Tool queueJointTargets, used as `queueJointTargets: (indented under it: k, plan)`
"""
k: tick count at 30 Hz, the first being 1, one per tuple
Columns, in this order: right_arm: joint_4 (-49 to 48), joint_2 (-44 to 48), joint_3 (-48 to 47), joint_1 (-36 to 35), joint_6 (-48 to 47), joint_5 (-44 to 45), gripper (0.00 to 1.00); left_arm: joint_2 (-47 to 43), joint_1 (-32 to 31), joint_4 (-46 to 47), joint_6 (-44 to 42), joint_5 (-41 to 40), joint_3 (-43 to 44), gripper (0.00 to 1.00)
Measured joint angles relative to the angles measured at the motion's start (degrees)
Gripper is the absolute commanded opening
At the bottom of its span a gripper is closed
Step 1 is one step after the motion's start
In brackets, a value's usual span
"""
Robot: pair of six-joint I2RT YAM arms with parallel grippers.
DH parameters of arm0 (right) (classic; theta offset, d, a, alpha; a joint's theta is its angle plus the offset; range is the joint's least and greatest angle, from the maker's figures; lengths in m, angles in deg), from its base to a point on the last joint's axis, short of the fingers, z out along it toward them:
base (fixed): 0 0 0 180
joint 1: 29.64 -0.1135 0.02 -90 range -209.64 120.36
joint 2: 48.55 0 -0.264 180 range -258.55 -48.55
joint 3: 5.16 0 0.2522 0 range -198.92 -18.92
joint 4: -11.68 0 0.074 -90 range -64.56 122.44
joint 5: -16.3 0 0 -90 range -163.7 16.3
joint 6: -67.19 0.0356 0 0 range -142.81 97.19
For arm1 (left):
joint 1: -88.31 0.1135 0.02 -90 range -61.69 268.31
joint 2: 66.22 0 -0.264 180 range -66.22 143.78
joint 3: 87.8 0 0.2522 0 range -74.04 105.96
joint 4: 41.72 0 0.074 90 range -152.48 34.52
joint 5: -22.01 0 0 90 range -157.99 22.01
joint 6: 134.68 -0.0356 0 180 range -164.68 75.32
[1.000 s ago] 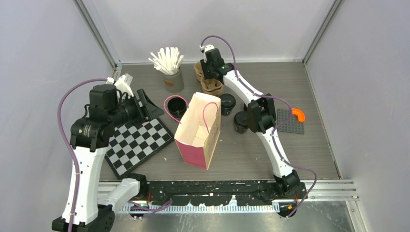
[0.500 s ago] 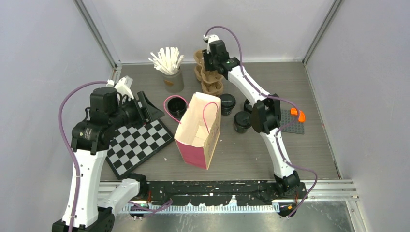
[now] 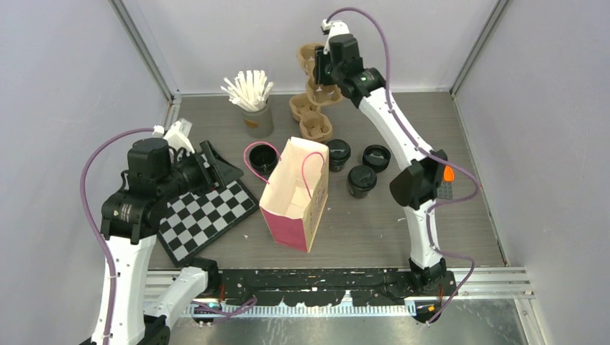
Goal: Pack the takeout coffee
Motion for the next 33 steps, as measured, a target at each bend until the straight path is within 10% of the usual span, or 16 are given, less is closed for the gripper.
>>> queueJointTargets:
  k: [15,33]
  plan:
    - [10.84,25.38,5.88,-4.24,13.27,0.68,0.35,-1.81,-0.02,6.56,0.13,0.48,0.85,0.75]
    - [6.32,36.00,24.44,-19.39,41.24,1.16,0.34,0.50,0.00,18.80,6.73,4.85,-5.01,0.63]
